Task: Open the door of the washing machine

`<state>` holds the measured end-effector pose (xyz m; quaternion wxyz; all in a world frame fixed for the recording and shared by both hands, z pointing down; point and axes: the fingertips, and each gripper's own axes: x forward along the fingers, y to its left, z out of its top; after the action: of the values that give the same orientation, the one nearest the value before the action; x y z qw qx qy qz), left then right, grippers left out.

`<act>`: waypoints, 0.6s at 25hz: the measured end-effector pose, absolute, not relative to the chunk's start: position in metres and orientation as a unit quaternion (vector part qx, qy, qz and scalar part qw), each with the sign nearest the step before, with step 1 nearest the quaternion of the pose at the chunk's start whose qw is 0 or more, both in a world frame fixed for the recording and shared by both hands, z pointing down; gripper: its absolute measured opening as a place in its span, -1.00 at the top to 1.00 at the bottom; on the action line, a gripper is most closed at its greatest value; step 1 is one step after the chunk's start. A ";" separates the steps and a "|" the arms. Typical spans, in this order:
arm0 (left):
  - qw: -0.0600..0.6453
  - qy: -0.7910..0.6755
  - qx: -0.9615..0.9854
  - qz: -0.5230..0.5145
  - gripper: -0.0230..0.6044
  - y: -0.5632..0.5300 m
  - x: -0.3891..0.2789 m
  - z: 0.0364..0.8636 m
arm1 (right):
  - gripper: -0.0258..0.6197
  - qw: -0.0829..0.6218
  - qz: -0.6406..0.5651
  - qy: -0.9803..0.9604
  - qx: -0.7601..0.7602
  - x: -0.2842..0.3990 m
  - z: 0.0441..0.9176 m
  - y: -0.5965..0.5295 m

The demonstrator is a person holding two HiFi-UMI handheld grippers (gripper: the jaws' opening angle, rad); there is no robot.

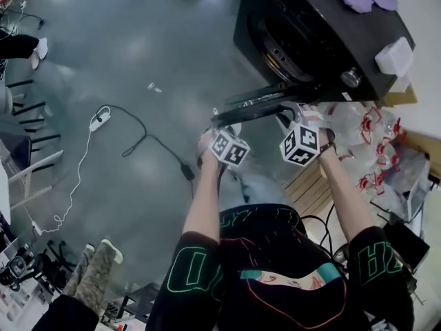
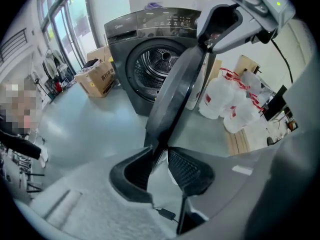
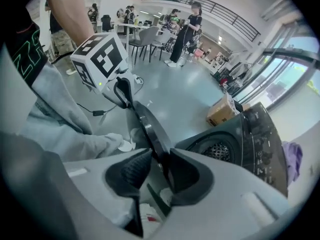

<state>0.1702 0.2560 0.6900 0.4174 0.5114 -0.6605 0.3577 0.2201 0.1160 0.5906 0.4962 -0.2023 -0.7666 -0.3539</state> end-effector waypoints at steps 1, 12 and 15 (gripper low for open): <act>0.421 -0.664 0.506 0.354 0.59 0.261 0.181 0.690 | 0.55 0.494 -0.361 -0.763 -0.206 0.227 0.590 0.120; 0.468 -0.685 0.453 0.326 0.62 0.267 0.286 0.694 | 0.56 0.478 -0.424 -0.717 -0.278 0.292 0.596 0.120; 0.483 -0.694 0.428 0.318 0.60 0.270 0.307 0.698 | 0.56 0.460 -0.435 -0.714 -0.297 0.307 0.595 0.122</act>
<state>0.3067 0.2699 0.6975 0.4834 0.4279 -0.6943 0.3181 0.3072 0.1223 0.5954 0.4604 -0.2972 -0.7144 -0.4351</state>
